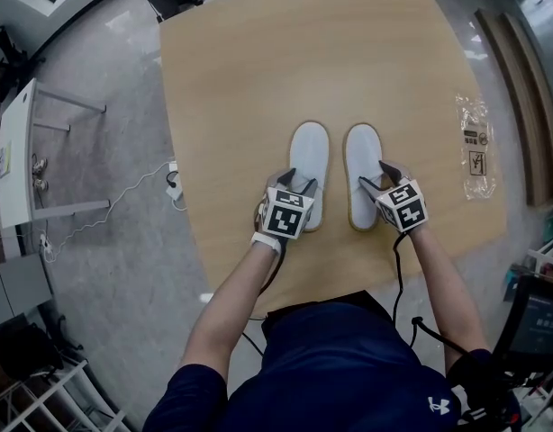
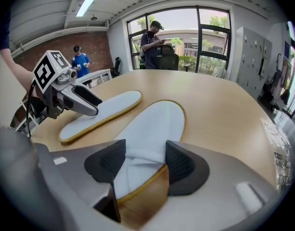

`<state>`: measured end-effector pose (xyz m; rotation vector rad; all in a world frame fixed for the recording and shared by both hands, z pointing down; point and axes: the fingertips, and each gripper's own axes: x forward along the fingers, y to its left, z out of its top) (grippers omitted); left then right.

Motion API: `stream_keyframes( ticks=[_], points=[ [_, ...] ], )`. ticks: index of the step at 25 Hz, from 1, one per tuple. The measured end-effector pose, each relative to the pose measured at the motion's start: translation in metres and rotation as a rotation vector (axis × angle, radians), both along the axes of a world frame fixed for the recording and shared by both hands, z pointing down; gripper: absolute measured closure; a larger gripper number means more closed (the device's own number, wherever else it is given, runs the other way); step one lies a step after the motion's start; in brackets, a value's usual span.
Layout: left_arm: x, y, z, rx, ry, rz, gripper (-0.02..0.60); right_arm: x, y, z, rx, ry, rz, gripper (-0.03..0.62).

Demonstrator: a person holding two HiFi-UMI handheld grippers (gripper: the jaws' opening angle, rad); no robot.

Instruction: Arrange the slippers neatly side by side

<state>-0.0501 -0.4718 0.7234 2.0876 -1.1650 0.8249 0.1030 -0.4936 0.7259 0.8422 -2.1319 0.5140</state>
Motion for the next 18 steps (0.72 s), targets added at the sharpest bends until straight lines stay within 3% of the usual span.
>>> stream_keyframes(
  ticks=[11,18],
  points=[
    [0.006,0.002,0.001,-0.034,-0.034,-0.136,0.367,-0.018,-0.002,-0.001,0.021,-0.015,0.082,0.326],
    [0.014,0.001,0.003,-0.029,-0.023,-0.144,0.37,-0.029,-0.003,0.001,0.022,-0.029,0.087,0.326]
  ],
)
